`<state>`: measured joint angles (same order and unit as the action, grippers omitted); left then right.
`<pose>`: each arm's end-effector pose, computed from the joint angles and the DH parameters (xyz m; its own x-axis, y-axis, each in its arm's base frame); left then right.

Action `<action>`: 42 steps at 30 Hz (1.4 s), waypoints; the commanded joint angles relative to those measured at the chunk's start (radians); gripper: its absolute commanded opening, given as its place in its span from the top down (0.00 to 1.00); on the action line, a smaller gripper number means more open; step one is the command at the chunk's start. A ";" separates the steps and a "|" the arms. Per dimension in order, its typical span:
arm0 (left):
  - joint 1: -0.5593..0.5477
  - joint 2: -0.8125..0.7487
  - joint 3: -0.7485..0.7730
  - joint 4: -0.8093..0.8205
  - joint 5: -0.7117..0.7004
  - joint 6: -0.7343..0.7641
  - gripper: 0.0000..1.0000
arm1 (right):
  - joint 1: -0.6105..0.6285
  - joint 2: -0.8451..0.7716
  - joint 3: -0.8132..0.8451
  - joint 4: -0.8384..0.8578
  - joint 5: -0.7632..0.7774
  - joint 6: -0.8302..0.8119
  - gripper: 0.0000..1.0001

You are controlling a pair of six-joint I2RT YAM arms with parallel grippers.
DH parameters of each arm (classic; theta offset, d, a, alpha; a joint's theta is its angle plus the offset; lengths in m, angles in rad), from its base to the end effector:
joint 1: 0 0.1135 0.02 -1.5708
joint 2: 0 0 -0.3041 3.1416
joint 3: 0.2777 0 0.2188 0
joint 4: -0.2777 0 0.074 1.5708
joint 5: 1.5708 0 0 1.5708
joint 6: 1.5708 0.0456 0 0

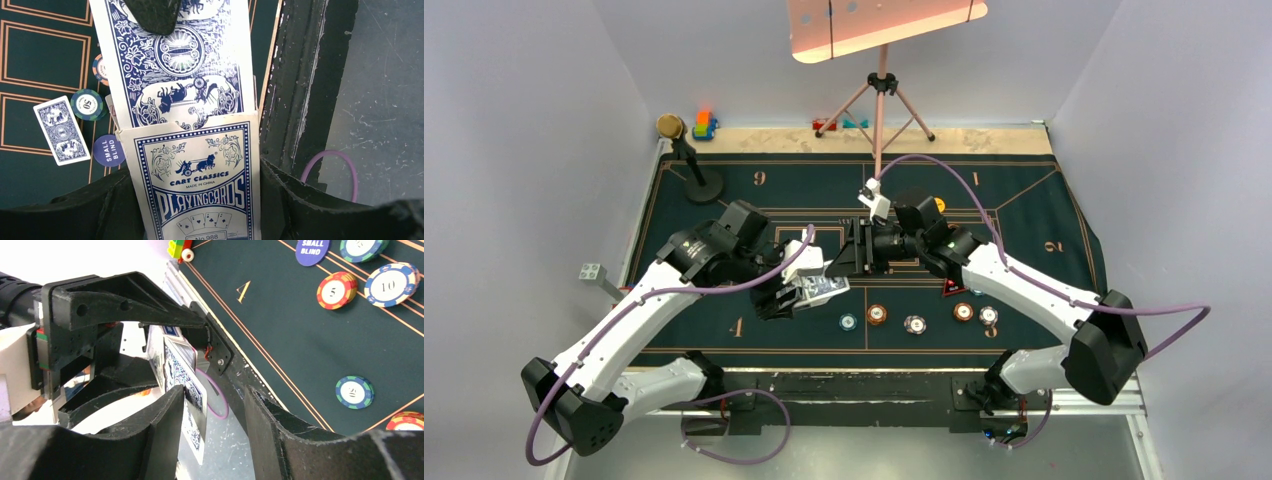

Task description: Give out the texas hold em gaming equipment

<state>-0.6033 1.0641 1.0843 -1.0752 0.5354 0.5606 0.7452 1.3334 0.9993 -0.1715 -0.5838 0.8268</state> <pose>0.1000 -0.0971 0.3451 -0.2371 0.7187 -0.6537 0.9697 0.2165 -0.1136 0.1777 0.1981 0.3425 -0.9181 -0.0118 -0.3961 -0.3613 0.4355 0.8245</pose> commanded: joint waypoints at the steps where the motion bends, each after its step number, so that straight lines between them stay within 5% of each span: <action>1: -0.003 -0.013 0.045 0.020 0.047 -0.013 0.91 | -0.004 -0.040 0.032 -0.049 0.051 -0.039 0.51; 17: -0.002 -0.017 0.012 0.063 0.087 -0.072 0.96 | -0.022 -0.084 0.028 -0.065 0.061 -0.042 0.52; 22: -0.002 -0.012 -0.004 0.092 0.107 -0.112 0.96 | -0.021 -0.084 0.021 -0.056 0.061 -0.046 0.41; 32: -0.002 0.017 0.034 0.129 0.056 -0.147 0.80 | -0.015 -0.043 -0.066 0.275 -0.068 0.164 0.37; 42: -0.002 0.041 0.075 0.174 -0.010 -0.167 0.74 | 0.012 0.031 -0.088 0.383 -0.130 0.228 0.43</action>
<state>-0.6033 1.1088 1.0988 -0.9752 0.5449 0.4255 0.7441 1.3506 0.9215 0.1120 -0.6579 1.0157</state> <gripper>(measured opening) 0.701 0.577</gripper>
